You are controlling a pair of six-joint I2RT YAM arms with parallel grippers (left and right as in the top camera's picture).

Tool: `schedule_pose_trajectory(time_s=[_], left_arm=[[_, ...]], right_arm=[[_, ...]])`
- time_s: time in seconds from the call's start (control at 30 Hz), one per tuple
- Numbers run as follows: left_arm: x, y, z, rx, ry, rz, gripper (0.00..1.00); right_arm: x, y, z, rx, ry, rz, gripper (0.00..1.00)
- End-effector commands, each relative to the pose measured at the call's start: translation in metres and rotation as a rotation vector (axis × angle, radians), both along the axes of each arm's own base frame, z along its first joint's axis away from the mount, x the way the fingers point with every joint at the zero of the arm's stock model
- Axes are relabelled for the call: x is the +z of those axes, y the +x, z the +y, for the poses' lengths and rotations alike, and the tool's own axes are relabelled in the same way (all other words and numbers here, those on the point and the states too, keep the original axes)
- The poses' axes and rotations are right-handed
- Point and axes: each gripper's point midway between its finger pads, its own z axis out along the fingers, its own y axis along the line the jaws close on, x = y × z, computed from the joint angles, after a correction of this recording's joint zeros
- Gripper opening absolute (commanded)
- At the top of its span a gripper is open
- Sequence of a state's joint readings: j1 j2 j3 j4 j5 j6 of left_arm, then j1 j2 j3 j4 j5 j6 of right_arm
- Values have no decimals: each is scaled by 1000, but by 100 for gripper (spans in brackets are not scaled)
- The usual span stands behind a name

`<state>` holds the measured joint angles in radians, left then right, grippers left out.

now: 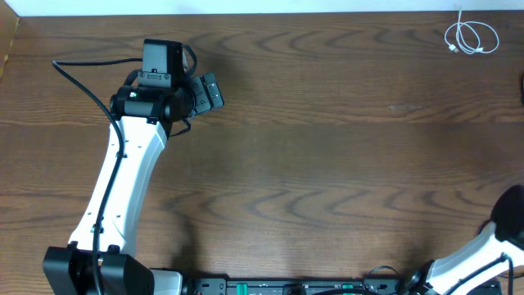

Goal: Untangle cables

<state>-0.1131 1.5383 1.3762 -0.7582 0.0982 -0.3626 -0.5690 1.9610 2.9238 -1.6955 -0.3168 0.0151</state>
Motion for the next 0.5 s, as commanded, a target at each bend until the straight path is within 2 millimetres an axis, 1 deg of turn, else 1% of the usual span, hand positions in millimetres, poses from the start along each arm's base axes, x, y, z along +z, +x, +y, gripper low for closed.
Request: schedule_pose_trajectory(time_s=[0.0,0.13,0.2,0.37,0.47], left_arm=[[-1,1,1,3,6,2,99],[-1,1,1,3,6,2,99],[-1,1,1,3,6,2,99],[-1,1,1,3,6,2,99],[-1,1,1,3,6,2,99]], right_arm=[[29,-15,32,47,-46,-67,99],[54,-33,63,89,-64,-139,99],[64,-43,74,105,-79,-169,99],[81,-64,84,106,-107,-221,99],[87,-72,87,106,-117,-239,99]])
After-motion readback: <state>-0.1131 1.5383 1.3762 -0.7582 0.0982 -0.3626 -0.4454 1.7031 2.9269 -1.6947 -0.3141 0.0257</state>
